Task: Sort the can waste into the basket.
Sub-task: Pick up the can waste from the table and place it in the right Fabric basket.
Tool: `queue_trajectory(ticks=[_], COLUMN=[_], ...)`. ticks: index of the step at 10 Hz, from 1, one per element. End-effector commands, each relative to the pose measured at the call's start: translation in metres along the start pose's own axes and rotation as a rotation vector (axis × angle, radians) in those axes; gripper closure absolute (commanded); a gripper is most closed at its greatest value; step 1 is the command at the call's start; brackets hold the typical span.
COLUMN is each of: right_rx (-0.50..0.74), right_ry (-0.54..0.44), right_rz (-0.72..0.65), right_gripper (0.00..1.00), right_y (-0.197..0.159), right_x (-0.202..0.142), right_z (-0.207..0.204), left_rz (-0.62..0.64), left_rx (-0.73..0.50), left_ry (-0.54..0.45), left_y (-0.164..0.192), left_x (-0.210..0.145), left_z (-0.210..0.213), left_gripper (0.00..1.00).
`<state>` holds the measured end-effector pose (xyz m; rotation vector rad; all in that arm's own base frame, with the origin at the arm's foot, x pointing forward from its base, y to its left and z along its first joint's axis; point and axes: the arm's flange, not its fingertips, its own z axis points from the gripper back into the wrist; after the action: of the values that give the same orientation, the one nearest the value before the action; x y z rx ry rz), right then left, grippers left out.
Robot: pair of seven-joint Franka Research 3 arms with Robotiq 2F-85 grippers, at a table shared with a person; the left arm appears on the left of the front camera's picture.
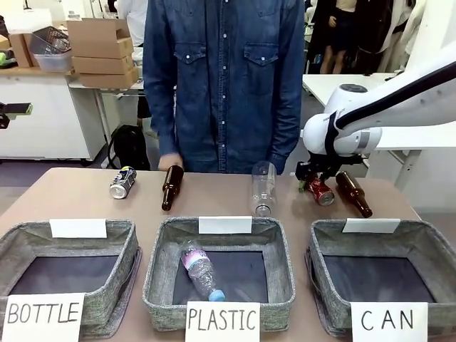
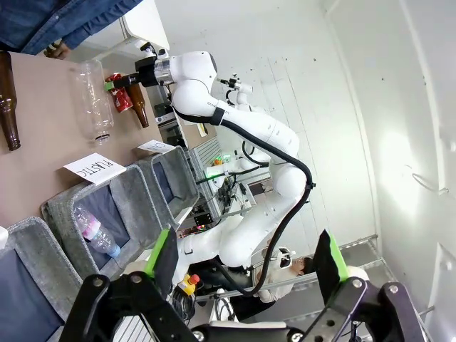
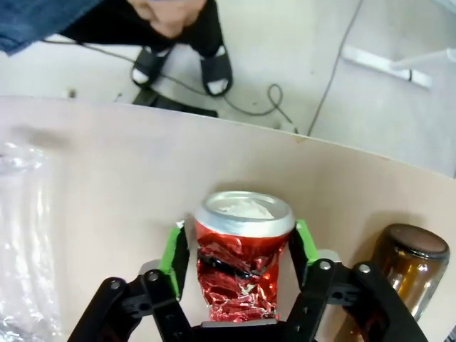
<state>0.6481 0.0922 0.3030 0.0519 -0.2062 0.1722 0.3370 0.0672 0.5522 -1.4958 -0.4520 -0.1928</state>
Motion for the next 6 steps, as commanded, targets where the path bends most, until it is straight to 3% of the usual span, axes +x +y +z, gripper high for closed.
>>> queue_trajectory(ticks=[1, 6], right_rx=[-0.027, -0.001], right_ry=[0.013, 0.021], right_rz=[-0.021, -0.065], right_gripper=[1.00, 1.00], right_y=[0.002, -0.002], right_x=[0.006, 0.007], right_z=[0.003, 0.014], left_rz=[-0.018, -0.018], left_rx=[-0.023, -0.023], left_ry=[-0.006, -0.006], left_y=[-0.002, -0.002], left_x=[0.002, 0.002], left_z=[-0.001, -0.001], left_gripper=[0.00, 0.00])
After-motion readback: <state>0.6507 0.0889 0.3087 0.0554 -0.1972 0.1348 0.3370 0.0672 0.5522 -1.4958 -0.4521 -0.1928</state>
